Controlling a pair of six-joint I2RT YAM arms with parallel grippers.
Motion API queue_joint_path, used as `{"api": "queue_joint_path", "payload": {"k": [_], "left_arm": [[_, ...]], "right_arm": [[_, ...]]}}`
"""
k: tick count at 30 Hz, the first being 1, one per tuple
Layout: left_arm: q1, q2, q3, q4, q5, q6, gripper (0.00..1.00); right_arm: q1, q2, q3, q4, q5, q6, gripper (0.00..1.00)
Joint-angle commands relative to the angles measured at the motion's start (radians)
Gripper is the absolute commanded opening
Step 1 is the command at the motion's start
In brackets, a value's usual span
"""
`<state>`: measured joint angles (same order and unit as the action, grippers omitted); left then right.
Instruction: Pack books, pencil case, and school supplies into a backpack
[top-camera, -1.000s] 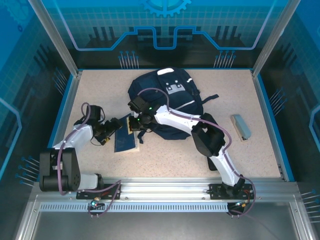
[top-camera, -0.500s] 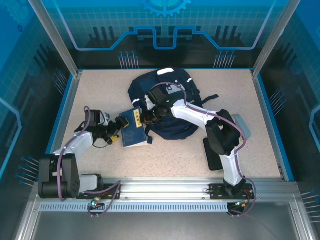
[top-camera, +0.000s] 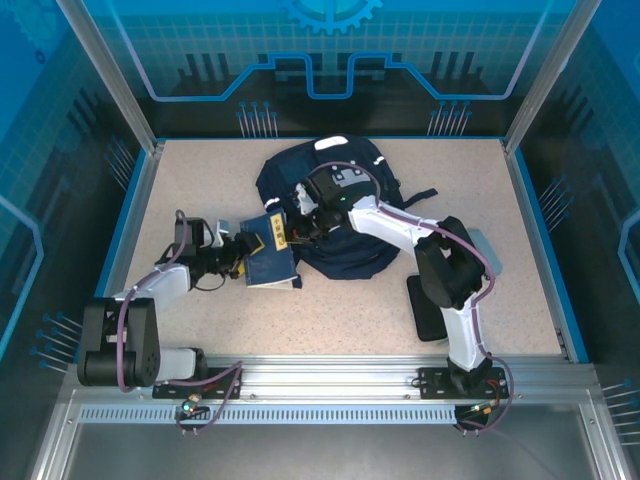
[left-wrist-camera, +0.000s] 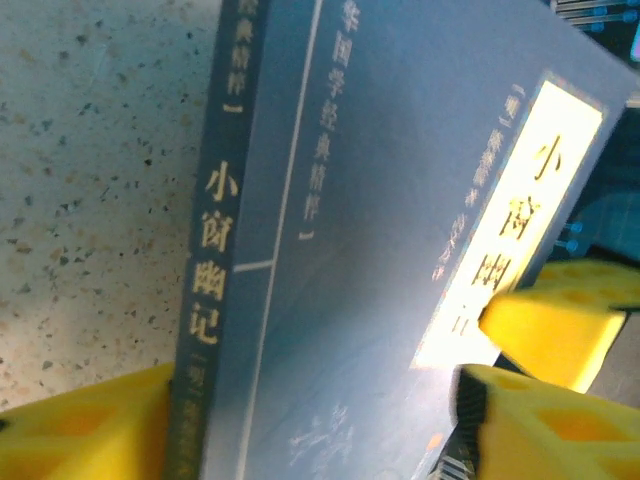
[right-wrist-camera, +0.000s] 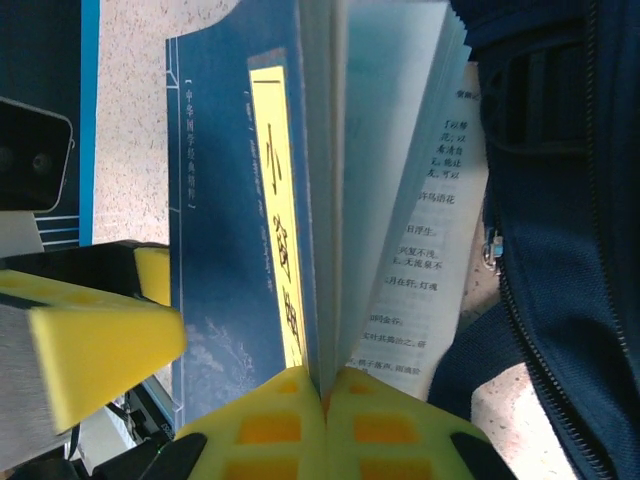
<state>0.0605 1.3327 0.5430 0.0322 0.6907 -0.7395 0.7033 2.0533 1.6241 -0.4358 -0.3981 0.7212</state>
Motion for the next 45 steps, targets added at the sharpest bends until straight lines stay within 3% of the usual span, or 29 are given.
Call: {"api": "queue_joint_path", "payload": {"k": [1, 3, 5, 8, 12, 15, 19, 24, 27, 32, 38, 45], "left_arm": [[-0.013, -0.022, -0.016, 0.068, 0.051, -0.009, 0.56], [-0.013, -0.035, -0.017, 0.059, 0.045, -0.005, 0.44], [-0.013, -0.061, -0.008, 0.015, 0.007, 0.003, 0.26], [-0.012, -0.126, 0.022, -0.111, -0.127, 0.037, 0.12], [-0.011, -0.222, 0.067, -0.263, -0.265, 0.081, 0.06], [-0.011, -0.300, 0.098, -0.354, -0.341, 0.108, 0.06], [-0.013, -0.402, 0.126, -0.379, -0.345, 0.102, 0.06], [-0.021, -0.461, 0.144, -0.246, -0.271, -0.032, 0.06], [-0.060, -0.461, 0.151, -0.126, -0.263, -0.134, 0.07], [-0.183, -0.420, 0.217, -0.023, -0.372, -0.198, 0.08], [-0.279, -0.313, 0.238, 0.219, -0.433, -0.316, 0.08], [-0.374, -0.272, 0.250, 0.332, -0.546, -0.386, 0.10]], "right_arm": [[-0.022, -0.040, -0.028, 0.053, -0.048, 0.028, 0.00], [-0.024, -0.046, -0.032, 0.058, -0.054, 0.033, 0.03], [-0.024, -0.060, -0.037, 0.063, -0.053, 0.034, 0.11], [-0.024, -0.102, -0.064, 0.064, -0.025, 0.032, 0.32], [-0.024, -0.195, -0.129, 0.063, 0.061, 0.034, 0.60], [-0.027, -0.267, -0.189, 0.070, 0.117, 0.042, 0.71], [-0.030, -0.357, -0.291, 0.142, 0.143, 0.091, 0.82], [-0.031, -0.450, -0.414, 0.322, 0.120, 0.216, 0.87], [-0.031, -0.502, -0.518, 0.529, 0.096, 0.329, 0.88], [-0.015, -0.553, -0.620, 0.746, 0.116, 0.489, 0.90], [0.003, -0.612, -0.675, 0.783, 0.192, 0.552, 0.93], [0.000, -0.648, -0.703, 0.845, 0.208, 0.621, 0.95]]}}
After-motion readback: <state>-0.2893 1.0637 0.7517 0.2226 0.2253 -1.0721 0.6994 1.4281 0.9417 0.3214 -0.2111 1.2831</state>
